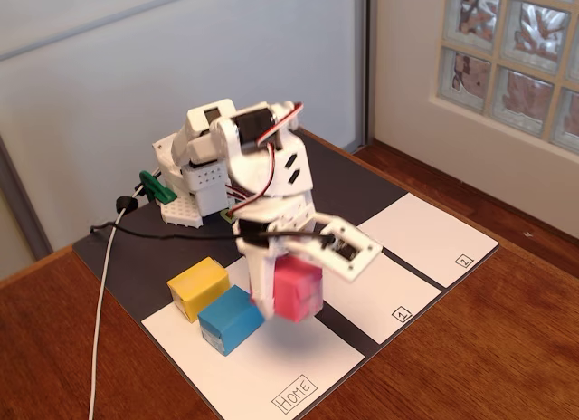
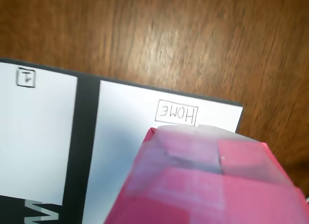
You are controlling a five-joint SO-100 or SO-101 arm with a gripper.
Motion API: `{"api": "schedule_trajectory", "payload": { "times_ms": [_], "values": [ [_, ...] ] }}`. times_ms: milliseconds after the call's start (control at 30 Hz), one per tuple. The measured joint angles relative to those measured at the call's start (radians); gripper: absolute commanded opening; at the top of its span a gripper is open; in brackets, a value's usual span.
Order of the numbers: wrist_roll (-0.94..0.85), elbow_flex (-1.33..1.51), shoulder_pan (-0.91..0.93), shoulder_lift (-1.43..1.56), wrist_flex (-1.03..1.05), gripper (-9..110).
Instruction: Move box red to zone 1
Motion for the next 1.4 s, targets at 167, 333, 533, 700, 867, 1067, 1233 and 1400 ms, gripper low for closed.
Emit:
{"api": "schedule_trajectory", "payload": {
  "times_ms": [167, 333, 533, 700, 867, 1067, 1233, 1400],
  "values": [
    [0.003, 0.038, -0.06, 0.081, 0.0, -1],
    [0.0, 0.23, -0.118, 0.275, 0.0, -1],
    [-0.011, 0.479, -0.172, 0.482, 0.0, -1],
    [-0.003, 0.75, -0.238, 0.669, -0.008, -1],
    [0.031, 1.083, -0.308, 0.882, -0.072, -1],
    [0.048, 1.342, -0.37, 0.985, -0.241, -1],
    [0.048, 1.394, -0.402, 0.968, -0.364, -1],
    [0.049, 1.413, -0.425, 0.874, -0.488, 0]
  ]
}}
